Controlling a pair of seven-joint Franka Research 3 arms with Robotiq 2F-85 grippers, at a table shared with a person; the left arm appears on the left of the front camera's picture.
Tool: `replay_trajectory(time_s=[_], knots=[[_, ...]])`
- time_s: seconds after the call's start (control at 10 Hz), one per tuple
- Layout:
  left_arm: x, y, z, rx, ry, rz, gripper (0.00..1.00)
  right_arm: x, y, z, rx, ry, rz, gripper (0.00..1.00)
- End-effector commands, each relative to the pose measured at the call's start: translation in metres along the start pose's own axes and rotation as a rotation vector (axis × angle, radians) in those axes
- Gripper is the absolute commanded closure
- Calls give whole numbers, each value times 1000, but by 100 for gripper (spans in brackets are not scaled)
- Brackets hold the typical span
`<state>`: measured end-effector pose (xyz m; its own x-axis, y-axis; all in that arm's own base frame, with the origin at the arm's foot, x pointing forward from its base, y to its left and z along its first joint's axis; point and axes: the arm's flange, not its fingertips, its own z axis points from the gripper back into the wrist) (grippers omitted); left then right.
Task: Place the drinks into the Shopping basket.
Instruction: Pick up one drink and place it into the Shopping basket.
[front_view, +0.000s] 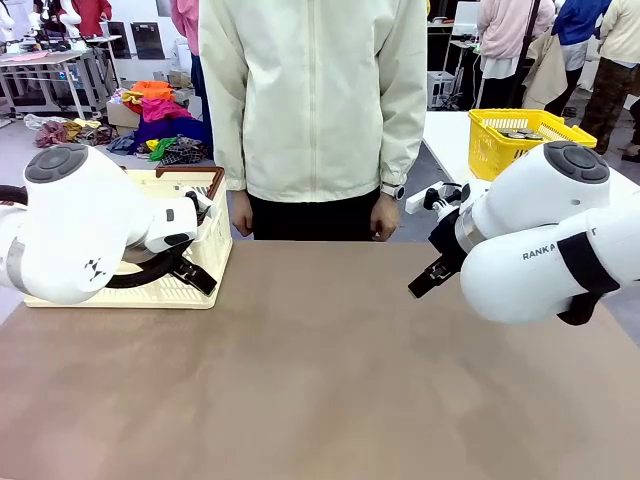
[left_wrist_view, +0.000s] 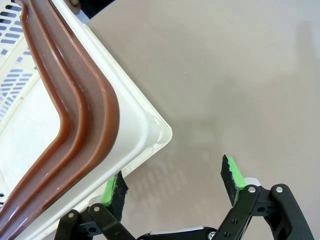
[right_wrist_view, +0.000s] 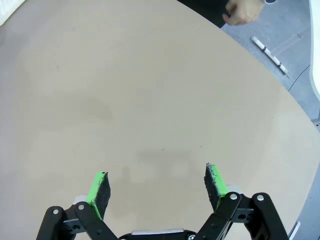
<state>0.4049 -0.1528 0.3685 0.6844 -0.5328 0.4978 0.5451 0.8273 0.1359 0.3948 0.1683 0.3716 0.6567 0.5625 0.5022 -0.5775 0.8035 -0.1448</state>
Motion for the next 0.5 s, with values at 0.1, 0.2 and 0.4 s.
replay_trajectory(time_s=[0.1,0.2,0.4], knots=[[0,1,3,1,-3,3,0,0,0,0,0,-1,-1,0],[0,1,3,1,-3,3,0,0,0,0,0,-1,-1,0],[0,1,3,1,-3,3,0,0,0,0,0,-1,-1,0]])
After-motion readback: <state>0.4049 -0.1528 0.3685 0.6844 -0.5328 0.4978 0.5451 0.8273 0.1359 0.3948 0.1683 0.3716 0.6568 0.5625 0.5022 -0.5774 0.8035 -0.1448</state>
